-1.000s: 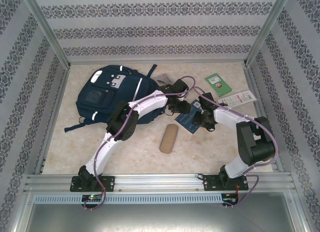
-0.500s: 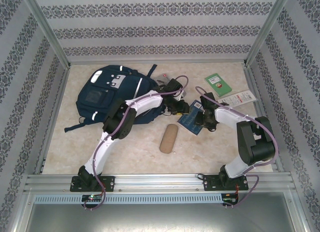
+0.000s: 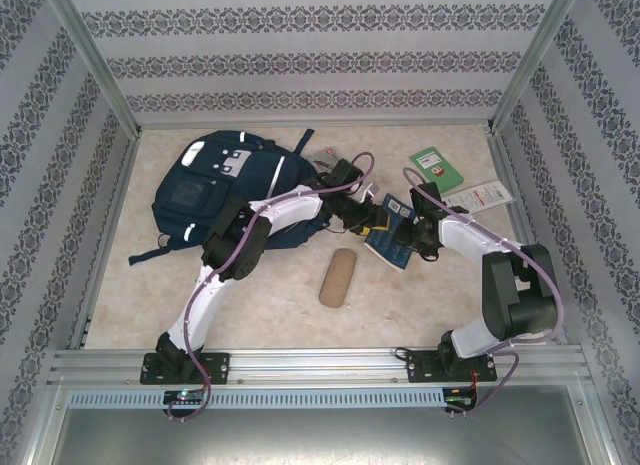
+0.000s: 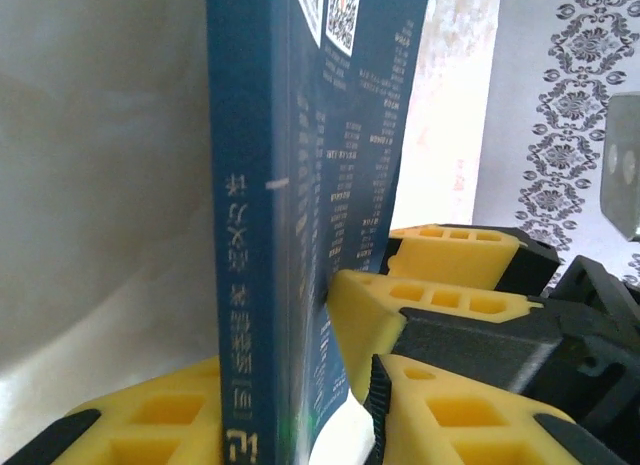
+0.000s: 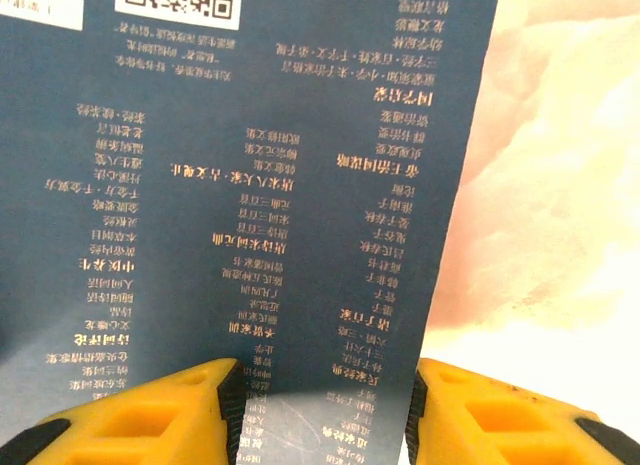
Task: Pack the student bag
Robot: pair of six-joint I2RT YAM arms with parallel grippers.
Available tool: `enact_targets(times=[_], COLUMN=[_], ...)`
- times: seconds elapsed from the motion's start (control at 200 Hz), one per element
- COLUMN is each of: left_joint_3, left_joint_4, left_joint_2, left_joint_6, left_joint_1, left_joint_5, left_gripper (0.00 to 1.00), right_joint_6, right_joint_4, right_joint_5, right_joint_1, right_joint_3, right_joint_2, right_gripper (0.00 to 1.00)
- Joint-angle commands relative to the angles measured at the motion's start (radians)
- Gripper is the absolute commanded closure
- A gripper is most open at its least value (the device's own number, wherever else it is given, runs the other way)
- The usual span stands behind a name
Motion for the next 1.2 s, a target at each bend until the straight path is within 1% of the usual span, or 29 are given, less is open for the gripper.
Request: enact_targets(times=[0.0,0.055,0.085,0.12,0.185,0.27,0.335,0.435,0.465,0.555,0.699,0.834,0.924,1.004,1.039,1.154,1.194], left_joint_3=[0.012,0.012,0.011,0.01,0.01,-0.004,-0.016,-0.04,-0.047,-0.067,-0.101,-0.145,-0.162,-0.181,-0.19,-0.225,-0.23], left_joint_4=[0.027,0.017,0.014,0.013,0.012,0.036,0.06,0.113,0.13,0.18,0.272,0.399,0.45,0.459,0.462,0.496,0.503], left_joint_2=[0.001,-0.003,-0.006,-0.009,-0.023,-0.06,-0.097,-0.151,-0.165,-0.199,-0.244,-0.279,-0.29,-0.301,-0.306,-0.322,-0.325], left_joint_6=[-0.006,0.0,-0.001,-0.002,-0.006,-0.025,-0.038,-0.067,-0.078,-0.115,-0.185,-0.279,-0.32,-0.326,-0.326,-0.345,-0.347], left_joint_1=[-0.013,-0.013,-0.011,-0.008,0.0,0.018,0.037,0.064,0.072,0.091,0.108,0.125,0.13,0.13,0.13,0.13,0.129], left_joint_5=[0.05,0.04,0.035,0.031,0.024,0.024,0.03,0.055,0.063,0.095,0.137,0.161,0.174,0.175,0.176,0.18,0.184], left_gripper=[0.69,0.76,0.82,0.9,1.0,1.0,1.0,1.0,1.0,1.0,1.0,1.0,1.0,1.0,1.0,1.0,1.0], right_joint_6=[0.002,0.0,0.001,0.001,-0.002,-0.004,0.0,0.023,0.032,0.071,0.174,0.276,0.368,0.467,0.5,0.541,0.551], right_joint_4=[0.028,0.021,0.016,0.012,-0.001,-0.001,0.01,0.047,0.062,0.123,0.263,0.402,0.545,0.719,0.77,0.828,0.841], right_joint_5=[-0.037,-0.036,-0.036,-0.036,-0.04,-0.068,-0.116,-0.229,-0.263,-0.373,-0.546,-0.657,-0.72,-0.8,-0.824,-0.881,-0.887], right_joint_1=[-0.014,-0.019,-0.022,-0.028,-0.043,-0.075,-0.109,-0.165,-0.176,-0.206,-0.229,-0.237,-0.246,-0.256,-0.256,-0.256,-0.256], right_joint_3=[-0.019,-0.021,-0.023,-0.027,-0.033,-0.052,-0.066,-0.085,-0.089,-0.098,-0.109,-0.112,-0.132,-0.152,-0.152,-0.13,-0.129], right_joint_2=[-0.039,-0.047,-0.053,-0.062,-0.091,-0.158,-0.216,-0.291,-0.309,-0.342,-0.327,-0.268,-0.251,-0.22,-0.202,-0.15,-0.143], right_gripper=[0.53,0.52,0.5,0.47,0.39,0.29,0.21,0.15,0.12,0.07,0.07,0.11,0.13,0.14,0.15,0.19,0.22])
